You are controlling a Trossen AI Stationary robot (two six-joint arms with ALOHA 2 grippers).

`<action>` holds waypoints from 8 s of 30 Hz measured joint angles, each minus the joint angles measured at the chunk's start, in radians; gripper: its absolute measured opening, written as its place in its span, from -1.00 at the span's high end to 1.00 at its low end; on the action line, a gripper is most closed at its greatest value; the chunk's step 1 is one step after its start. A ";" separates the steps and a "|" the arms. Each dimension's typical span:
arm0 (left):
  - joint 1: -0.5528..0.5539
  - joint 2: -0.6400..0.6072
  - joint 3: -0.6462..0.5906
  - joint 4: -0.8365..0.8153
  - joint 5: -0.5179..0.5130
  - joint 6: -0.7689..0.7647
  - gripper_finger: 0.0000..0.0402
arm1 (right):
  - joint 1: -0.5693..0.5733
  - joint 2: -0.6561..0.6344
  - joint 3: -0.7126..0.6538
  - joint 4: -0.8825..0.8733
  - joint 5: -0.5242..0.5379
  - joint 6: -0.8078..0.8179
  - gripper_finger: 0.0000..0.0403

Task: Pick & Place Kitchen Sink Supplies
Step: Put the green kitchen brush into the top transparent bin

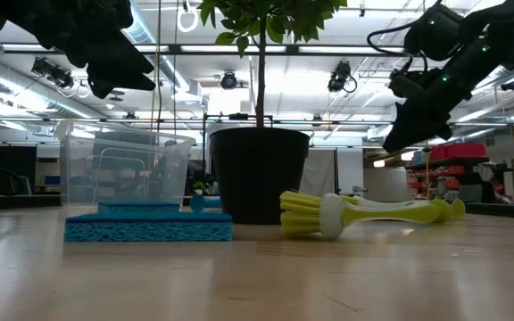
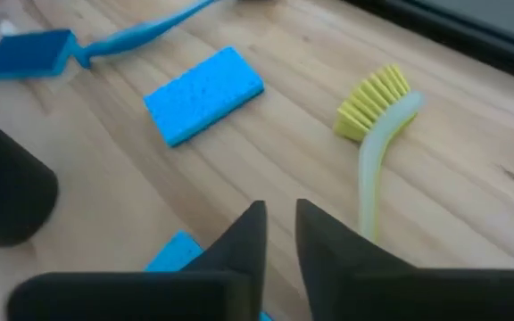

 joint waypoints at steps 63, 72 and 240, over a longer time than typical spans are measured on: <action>0.000 0.000 0.000 0.001 -0.029 0.001 0.12 | -0.119 0.517 0.002 0.186 -0.013 -0.121 -0.16; 0.000 0.000 0.000 0.001 -0.029 0.002 0.12 | -0.119 0.517 0.002 0.185 -0.019 -0.120 0.26; 0.932 0.193 0.260 0.488 0.492 0.075 -0.06 | -0.177 0.949 0.995 0.660 -0.653 -0.071 0.80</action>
